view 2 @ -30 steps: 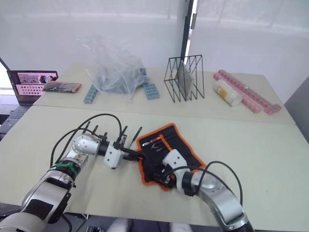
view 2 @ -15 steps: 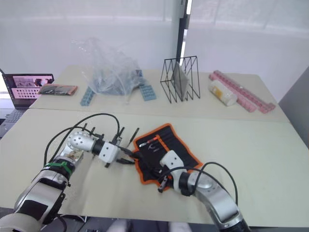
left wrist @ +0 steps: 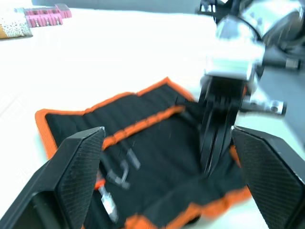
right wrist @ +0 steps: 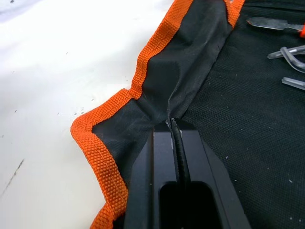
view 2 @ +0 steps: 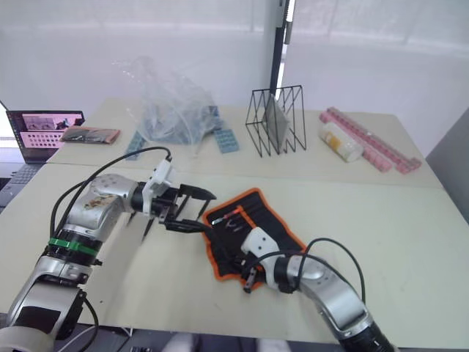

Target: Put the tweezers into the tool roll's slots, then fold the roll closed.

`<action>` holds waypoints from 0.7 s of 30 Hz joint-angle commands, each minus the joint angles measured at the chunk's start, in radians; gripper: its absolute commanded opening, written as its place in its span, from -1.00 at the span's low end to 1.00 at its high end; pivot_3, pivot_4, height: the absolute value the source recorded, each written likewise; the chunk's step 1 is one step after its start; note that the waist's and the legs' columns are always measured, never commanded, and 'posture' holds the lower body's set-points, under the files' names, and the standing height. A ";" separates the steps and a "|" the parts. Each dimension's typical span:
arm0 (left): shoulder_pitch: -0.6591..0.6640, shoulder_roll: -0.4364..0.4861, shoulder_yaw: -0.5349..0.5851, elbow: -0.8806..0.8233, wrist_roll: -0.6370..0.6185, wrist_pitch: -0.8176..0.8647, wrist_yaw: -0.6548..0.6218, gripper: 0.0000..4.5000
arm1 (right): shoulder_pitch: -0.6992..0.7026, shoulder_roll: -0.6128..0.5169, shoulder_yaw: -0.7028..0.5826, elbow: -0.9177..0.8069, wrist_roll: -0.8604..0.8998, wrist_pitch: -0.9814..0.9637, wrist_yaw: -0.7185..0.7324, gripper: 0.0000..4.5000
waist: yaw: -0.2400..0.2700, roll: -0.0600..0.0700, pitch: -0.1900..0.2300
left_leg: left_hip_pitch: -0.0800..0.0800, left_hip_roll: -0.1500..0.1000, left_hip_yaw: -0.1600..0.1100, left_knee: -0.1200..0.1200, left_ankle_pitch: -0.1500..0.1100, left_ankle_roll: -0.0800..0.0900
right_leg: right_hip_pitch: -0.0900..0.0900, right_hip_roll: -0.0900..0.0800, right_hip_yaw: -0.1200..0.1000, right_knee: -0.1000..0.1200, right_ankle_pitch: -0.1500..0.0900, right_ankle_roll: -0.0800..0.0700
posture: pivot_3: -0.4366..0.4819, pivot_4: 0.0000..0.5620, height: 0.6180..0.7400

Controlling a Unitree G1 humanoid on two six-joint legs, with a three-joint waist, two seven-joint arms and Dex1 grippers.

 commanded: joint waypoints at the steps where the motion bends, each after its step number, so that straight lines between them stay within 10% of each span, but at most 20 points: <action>1: 0.022 -0.046 0.002 -0.068 0.011 0.144 0.146 1.00 | 0.026 -0.030 0.064 0.087 -0.032 0.036 0.035 -1.00 | 0.000 0.000 0.000 | 0.000 0.000 0.000 0.000 0.000 0.000 | 0.000 0.000 0.000 0.000 0.000 0.000 | -0.05 -0.47 0.67; 16: 0.177 -0.048 -0.137 -0.165 0.244 0.209 0.363 -0.99 | 0.004 -0.066 -0.026 -0.039 0.074 0.043 0.115 -1.00 | 0.003 0.000 0.000 | -0.002 0.000 0.000 -0.002 0.000 0.000 | 0.000 -0.001 0.000 -0.004 0.000 0.000 | -0.05 -0.47 0.67; 21: 0.217 -0.015 -0.161 -0.203 0.277 0.171 0.355 -0.99 | -0.040 -0.048 -0.067 -0.029 0.097 0.057 0.094 -1.00 | 0.001 0.000 0.000 | -0.001 -0.001 0.000 -0.002 0.000 0.000 | 0.000 -0.001 0.000 -0.004 0.000 0.000 | -0.05 -0.47 0.67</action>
